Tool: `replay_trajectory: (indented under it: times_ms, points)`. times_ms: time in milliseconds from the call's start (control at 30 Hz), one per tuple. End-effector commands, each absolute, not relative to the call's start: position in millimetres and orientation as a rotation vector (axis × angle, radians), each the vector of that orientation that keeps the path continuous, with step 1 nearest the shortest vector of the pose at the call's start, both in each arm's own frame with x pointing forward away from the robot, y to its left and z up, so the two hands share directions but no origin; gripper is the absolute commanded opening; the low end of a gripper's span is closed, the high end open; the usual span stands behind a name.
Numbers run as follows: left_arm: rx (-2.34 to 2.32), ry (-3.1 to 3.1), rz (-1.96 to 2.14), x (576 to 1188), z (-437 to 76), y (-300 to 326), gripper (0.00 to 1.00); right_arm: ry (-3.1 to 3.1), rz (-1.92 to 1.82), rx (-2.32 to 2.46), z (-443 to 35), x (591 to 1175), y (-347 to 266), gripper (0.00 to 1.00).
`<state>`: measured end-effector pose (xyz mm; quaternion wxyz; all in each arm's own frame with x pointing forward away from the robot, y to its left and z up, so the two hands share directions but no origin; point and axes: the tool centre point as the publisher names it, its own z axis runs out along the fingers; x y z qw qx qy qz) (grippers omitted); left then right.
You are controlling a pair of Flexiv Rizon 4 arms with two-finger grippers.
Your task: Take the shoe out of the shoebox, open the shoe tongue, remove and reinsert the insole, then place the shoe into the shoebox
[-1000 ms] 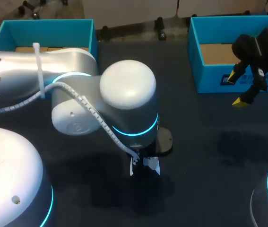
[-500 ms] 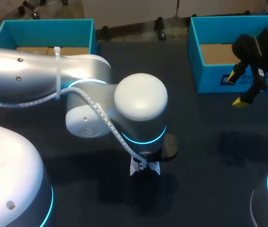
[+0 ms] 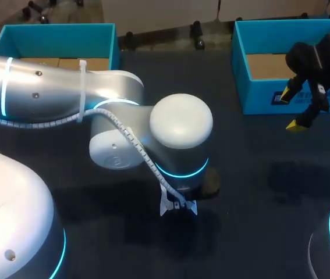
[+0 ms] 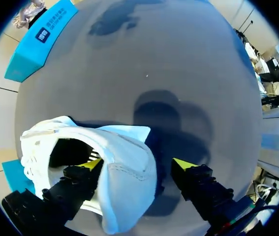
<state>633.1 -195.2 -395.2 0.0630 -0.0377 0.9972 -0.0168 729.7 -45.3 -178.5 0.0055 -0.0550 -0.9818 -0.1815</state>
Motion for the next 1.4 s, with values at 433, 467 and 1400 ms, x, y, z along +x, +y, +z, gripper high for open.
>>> replay_trajectory:
  times_ms: [433, 467, 1400]
  points:
    - [-0.067, 3.071, -0.038, 635.1, -397.1, -185.7, 0.0, -3.073, -0.563, -0.173, -179.3, 730.9, -44.5, 1.0]
    - [-0.052, 3.084, -0.053, 634.8, -394.5, -184.1, 0.0, -3.073, -0.563, -0.173, -179.3, 730.9, -44.5, 1.0]
    - [-0.047, 3.163, 0.084, 668.3, -212.8, -191.3, 0.0, -3.073, -0.563, -0.173, -179.3, 730.9, -44.5, 1.0]
